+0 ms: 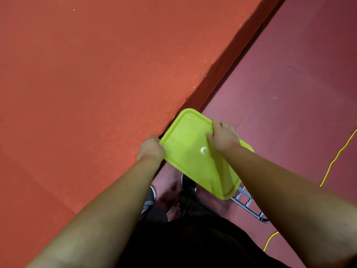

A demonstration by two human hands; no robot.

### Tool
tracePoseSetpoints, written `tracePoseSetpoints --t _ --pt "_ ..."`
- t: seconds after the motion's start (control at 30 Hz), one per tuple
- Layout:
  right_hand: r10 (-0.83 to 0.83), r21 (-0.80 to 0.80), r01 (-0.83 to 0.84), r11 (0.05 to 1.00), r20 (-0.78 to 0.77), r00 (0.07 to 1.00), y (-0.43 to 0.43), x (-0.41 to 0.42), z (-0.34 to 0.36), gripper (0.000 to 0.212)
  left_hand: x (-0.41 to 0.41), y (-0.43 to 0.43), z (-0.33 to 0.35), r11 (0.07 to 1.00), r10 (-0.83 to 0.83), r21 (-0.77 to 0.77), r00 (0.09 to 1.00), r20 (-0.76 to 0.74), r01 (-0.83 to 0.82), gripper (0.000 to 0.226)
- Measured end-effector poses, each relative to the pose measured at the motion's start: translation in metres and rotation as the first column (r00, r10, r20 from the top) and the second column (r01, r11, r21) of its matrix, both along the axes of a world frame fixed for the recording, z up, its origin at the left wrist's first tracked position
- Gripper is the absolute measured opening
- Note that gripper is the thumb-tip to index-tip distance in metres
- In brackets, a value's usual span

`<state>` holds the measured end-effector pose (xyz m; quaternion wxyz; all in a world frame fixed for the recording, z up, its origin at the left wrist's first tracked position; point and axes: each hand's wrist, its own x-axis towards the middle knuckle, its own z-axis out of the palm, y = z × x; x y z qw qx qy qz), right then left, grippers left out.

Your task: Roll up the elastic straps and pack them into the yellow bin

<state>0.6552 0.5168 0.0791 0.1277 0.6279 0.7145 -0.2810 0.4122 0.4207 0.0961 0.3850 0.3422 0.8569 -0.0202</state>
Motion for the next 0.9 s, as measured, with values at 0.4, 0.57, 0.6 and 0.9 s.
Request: tracePoseSetpoints --t 0.4,0.57,0.6,0.9 --pt "-0.266 -0.039 0.264 0.964 -0.034 0.963 -0.008 0.062 -0.019 0.051 0.092 0.028 0.0 0.407 -0.895 -0.017 0.395 -0.209 0.913 0.135" --pt "-0.567 -0.16 0.55 0.82 -0.098 0.818 -0.037 0.118 -0.018 0.057 0.147 0.019 -0.02 0.104 -0.977 0.044 0.111 -0.184 0.994 0.148" --pt "-0.628 -0.206 0.598 0.774 -0.136 0.766 -0.042 0.127 -0.019 0.054 0.155 0.016 -0.02 0.112 -0.979 0.03 0.115 -0.17 0.993 0.152" --pt "-0.886 -0.439 0.783 0.441 -0.353 0.301 -0.063 0.135 -0.016 0.019 0.181 0.006 -0.022 0.137 -0.966 -0.09 0.113 -0.231 0.987 0.162"
